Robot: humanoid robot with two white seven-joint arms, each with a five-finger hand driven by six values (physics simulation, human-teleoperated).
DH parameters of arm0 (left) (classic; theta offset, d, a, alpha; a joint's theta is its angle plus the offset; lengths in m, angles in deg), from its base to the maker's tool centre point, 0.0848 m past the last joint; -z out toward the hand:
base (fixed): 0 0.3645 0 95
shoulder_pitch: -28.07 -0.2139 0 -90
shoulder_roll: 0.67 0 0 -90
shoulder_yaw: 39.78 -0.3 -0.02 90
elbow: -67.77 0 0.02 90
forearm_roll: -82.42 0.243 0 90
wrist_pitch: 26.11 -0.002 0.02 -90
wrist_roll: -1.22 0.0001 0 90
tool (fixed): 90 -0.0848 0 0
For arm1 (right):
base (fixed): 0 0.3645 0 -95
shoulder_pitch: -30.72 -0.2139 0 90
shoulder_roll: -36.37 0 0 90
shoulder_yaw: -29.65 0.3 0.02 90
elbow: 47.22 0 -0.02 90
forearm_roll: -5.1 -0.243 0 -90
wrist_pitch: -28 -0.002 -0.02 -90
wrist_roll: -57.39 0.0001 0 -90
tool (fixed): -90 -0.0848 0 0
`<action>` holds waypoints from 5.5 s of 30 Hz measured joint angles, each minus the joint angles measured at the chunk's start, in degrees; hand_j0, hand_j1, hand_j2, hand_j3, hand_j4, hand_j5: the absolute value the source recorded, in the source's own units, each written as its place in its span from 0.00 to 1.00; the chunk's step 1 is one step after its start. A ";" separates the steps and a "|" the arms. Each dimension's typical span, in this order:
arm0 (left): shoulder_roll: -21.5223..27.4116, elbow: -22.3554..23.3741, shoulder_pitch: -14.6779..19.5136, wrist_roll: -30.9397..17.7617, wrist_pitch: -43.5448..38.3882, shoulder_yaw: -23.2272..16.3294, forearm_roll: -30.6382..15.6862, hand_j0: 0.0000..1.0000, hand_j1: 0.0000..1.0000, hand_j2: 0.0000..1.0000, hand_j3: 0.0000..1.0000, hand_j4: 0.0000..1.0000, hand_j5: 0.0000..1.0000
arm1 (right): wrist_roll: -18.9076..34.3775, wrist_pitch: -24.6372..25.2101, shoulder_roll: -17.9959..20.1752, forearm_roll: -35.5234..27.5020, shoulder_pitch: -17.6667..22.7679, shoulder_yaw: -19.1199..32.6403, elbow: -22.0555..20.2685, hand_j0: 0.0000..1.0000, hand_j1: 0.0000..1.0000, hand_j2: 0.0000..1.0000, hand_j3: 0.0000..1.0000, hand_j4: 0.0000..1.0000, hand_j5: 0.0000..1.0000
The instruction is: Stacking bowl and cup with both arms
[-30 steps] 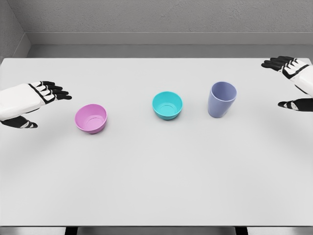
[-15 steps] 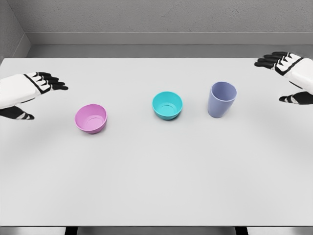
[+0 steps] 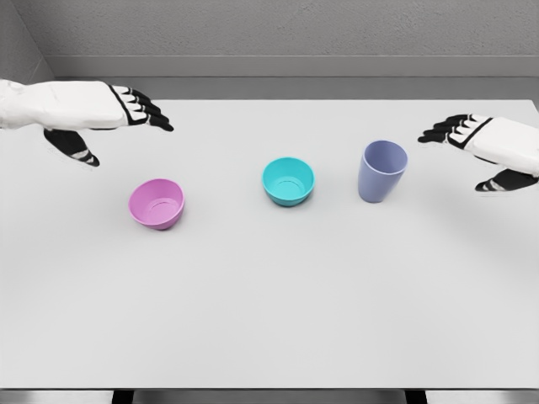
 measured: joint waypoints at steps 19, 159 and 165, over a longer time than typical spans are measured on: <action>-4.53 4.10 0.44 -1.80 0.05 -7.61 -0.67 1.00 1.00 1.00 1.00 1.00 1.00 | 6.93 -0.07 -3.05 -5.62 -15.30 -16.52 13.70 1.00 1.00 1.00 1.00 1.00 1.00; -21.13 11.91 2.89 -1.82 0.05 -7.50 3.77 0.74 0.74 0.74 0.74 0.74 0.74 | 10.44 3.03 -15.51 -18.87 -27.69 -34.44 22.31 1.00 1.00 1.00 1.00 1.00 1.00; -22.87 12.17 3.25 -1.82 0.05 -7.54 3.84 0.74 0.74 0.74 0.74 0.74 0.74 | 10.50 3.03 -15.67 -18.74 -27.69 -34.48 22.85 1.00 1.00 1.00 1.00 1.00 1.00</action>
